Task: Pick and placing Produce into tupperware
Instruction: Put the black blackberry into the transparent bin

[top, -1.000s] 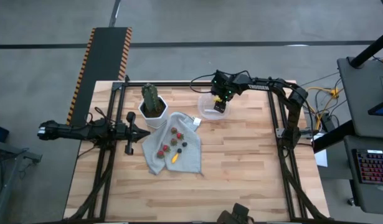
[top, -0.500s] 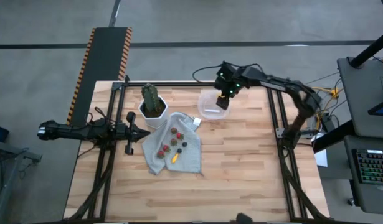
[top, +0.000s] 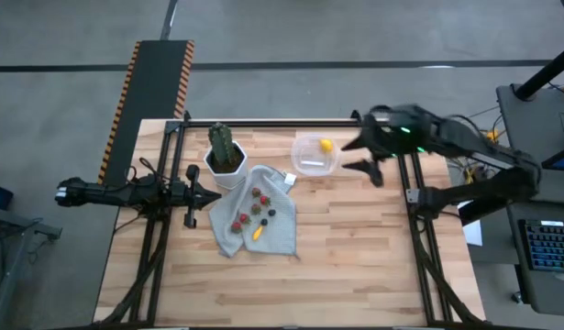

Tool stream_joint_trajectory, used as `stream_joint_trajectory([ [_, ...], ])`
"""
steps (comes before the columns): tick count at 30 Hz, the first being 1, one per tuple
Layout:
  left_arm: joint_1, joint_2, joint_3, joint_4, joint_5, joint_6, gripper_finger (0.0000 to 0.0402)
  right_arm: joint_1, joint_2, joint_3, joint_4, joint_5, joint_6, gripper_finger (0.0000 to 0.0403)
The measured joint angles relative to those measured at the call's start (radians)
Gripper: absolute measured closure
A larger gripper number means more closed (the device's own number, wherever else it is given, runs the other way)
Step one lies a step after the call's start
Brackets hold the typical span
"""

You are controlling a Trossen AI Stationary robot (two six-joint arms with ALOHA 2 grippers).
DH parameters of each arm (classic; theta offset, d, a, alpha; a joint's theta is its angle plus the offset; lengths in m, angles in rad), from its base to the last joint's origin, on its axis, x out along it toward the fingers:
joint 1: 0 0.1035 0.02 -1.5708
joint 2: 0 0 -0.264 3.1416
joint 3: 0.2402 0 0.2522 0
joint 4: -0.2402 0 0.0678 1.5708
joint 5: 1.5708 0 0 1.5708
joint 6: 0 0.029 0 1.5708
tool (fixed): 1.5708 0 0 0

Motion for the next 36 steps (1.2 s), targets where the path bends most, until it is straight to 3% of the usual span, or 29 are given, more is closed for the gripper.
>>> stream_joint_trajectory([
  [7,0.000,0.004,0.000,-0.001,0.000,0.000,0.0402,0.153,-0.231,-0.202,0.177,0.061,0.015,0.0170],
  [16,0.000,0.012,0.000,-0.001,0.000,0.000,0.0402,0.173,-0.350,-0.527,0.482,0.064,0.030,0.0170],
  [25,0.000,0.012,0.000,0.000,0.000,0.001,0.0402,0.173,-0.269,-0.728,0.785,0.062,0.031,0.0170],
  [36,0.000,0.011,0.000,0.000,-0.001,0.001,0.0402,0.173,-0.042,-0.801,1.049,0.041,0.083,0.0170],
])
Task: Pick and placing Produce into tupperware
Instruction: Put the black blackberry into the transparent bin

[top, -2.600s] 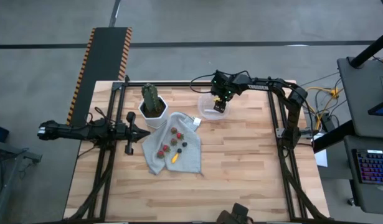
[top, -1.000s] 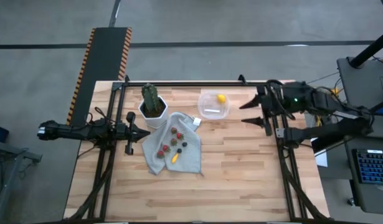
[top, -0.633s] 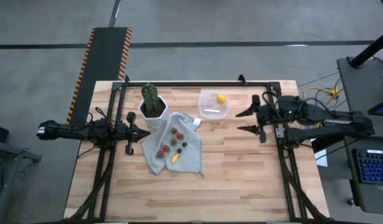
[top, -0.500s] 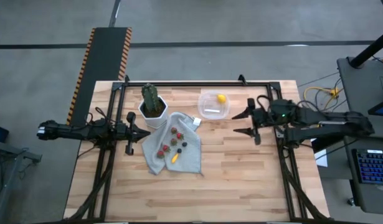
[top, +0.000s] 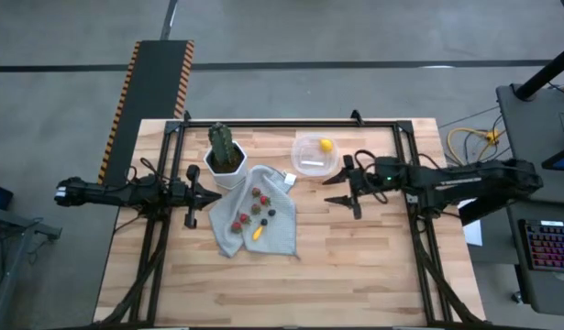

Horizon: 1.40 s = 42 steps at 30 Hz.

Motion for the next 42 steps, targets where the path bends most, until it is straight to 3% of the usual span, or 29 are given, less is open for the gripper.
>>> stream_joint_trajectory([
  [12,0.000,0.004,0.000,0.000,-0.001,0.000,0.0402,0.029,0.384,0.152,0.066,-0.038,-0.026,0.0170],
  [22,0.000,0.004,0.000,0.000,0.000,0.000,0.0402,0.112,0.711,0.392,0.036,-0.045,-0.231,0.0170],
  [32,0.000,0.004,0.000,0.000,0.000,0.000,0.0402,0.111,0.909,0.666,-0.277,0.016,-0.246,0.0170],
  [42,0.000,0.006,0.000,0.000,0.000,0.000,0.0402,0.098,1.071,0.866,-0.459,0.058,-0.278,0.0177],
])
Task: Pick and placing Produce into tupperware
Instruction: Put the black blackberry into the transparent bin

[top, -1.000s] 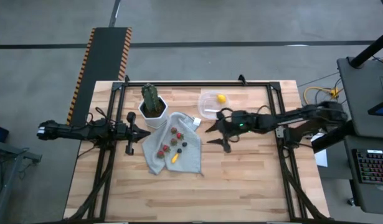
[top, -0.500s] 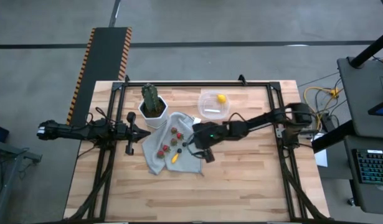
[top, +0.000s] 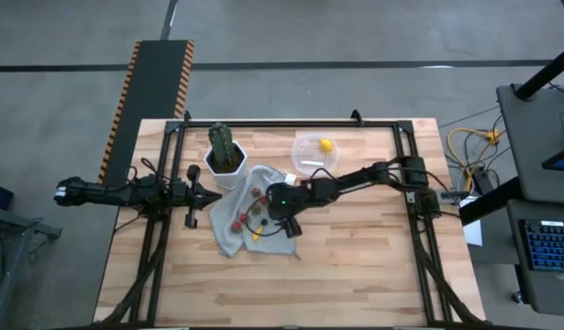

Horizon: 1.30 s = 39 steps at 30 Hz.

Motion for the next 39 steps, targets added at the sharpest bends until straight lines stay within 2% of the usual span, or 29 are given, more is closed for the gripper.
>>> stream_joint_trajectory([
  [7,0.000,0.003,0.000,-0.001,0.000,0.000,0.0402,-0.018,0.026,0.054,-0.068,0.018,-0.005,0.0177],
  [27,0.000,0.002,0.000,0.000,0.000,0.000,0.0402,-0.038,0.020,0.045,-0.034,0.013,-0.011,0.0177],
  [39,0.000,0.005,0.000,0.000,0.000,0.000,0.0402,-0.037,0.020,0.040,-0.026,-0.028,-0.004,0.0177],
])
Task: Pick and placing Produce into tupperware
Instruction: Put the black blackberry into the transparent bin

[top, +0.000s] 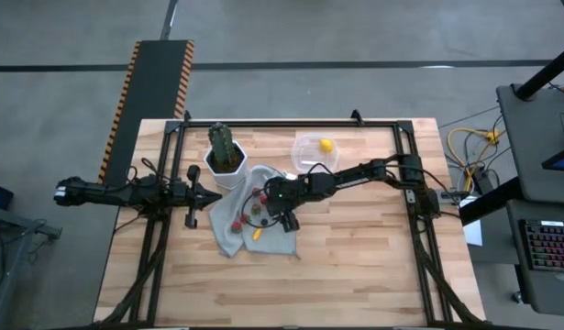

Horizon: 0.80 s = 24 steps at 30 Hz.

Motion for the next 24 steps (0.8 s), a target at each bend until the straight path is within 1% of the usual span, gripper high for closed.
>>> stream_joint_trajectory([
  [12,0.000,0.003,0.000,0.000,0.000,0.000,0.0402,0.000,0.000,-0.011,0.005,-0.001,0.015,0.0177],
  [19,0.000,0.003,0.000,0.000,0.000,0.000,0.0402,0.000,0.046,-0.008,0.044,-0.008,0.012,0.0177],
  [24,0.000,0.004,0.000,0.001,0.000,0.000,0.0402,0.000,0.051,-0.006,0.042,-0.006,0.035,0.0177],
])
